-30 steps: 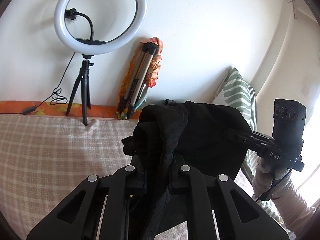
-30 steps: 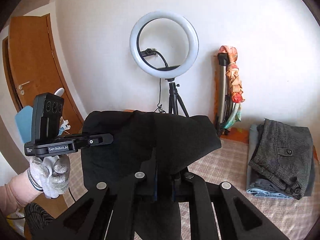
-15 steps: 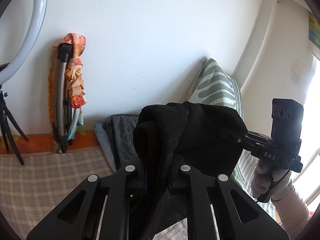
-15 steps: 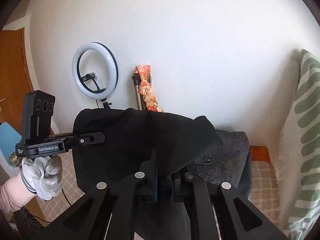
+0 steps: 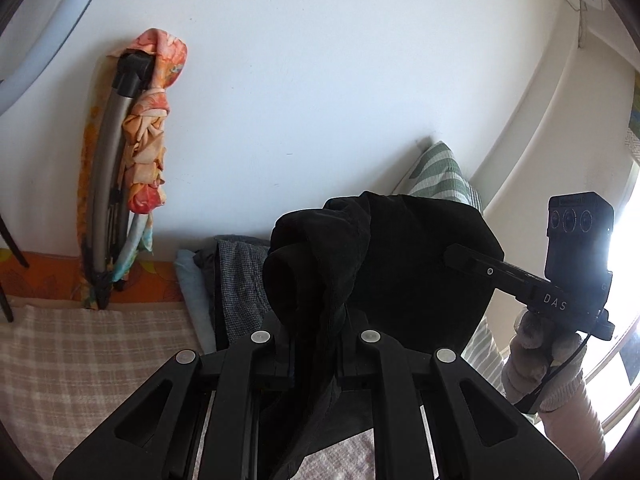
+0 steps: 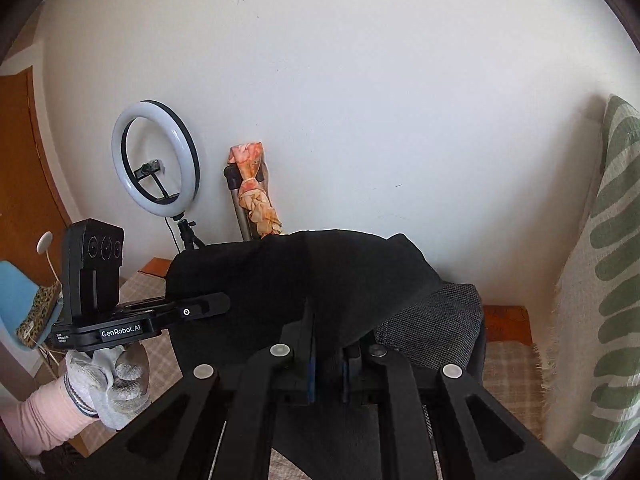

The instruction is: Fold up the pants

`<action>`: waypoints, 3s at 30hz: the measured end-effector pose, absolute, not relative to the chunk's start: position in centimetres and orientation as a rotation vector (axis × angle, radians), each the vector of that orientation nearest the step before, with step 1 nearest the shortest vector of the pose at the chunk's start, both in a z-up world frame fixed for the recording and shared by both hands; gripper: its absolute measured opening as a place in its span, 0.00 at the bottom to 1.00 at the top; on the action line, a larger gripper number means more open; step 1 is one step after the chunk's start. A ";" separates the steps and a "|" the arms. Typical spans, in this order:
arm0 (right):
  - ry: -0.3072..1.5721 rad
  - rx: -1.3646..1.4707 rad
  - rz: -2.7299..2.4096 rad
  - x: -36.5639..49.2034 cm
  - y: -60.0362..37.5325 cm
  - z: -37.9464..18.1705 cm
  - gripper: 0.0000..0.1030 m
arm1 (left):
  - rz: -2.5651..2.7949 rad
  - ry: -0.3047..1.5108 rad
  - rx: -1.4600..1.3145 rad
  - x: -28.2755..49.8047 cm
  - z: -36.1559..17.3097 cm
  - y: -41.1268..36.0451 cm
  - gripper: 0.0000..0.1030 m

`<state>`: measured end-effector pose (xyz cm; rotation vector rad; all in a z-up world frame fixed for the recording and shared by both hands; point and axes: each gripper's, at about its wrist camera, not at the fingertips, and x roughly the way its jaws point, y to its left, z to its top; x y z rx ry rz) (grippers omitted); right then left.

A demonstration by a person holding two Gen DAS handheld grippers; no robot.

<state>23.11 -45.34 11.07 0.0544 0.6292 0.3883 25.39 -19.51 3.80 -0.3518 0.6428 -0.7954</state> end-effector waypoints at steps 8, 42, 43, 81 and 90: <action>0.564 -0.003 0.545 24.4 -38.3 16.0 0.06 | -0.706 0.504 -0.343 22.5 9.8 -12.0 0.11; 0.861 0.322 0.212 27.7 -59.2 -5.2 0.43 | -0.657 0.897 -0.195 38.2 -5.7 -29.0 0.13; 0.881 0.339 0.231 26.6 -59.0 -5.8 0.43 | -0.650 0.899 -0.183 38.2 -5.6 -29.0 0.14; 0.731 0.157 -0.063 16.5 -53.7 -0.3 0.74 | -0.554 0.775 0.016 26.0 1.5 -22.6 0.41; 0.608 0.098 -0.099 9.9 -46.9 2.0 0.91 | -0.565 0.735 -0.025 16.9 2.3 -18.0 0.52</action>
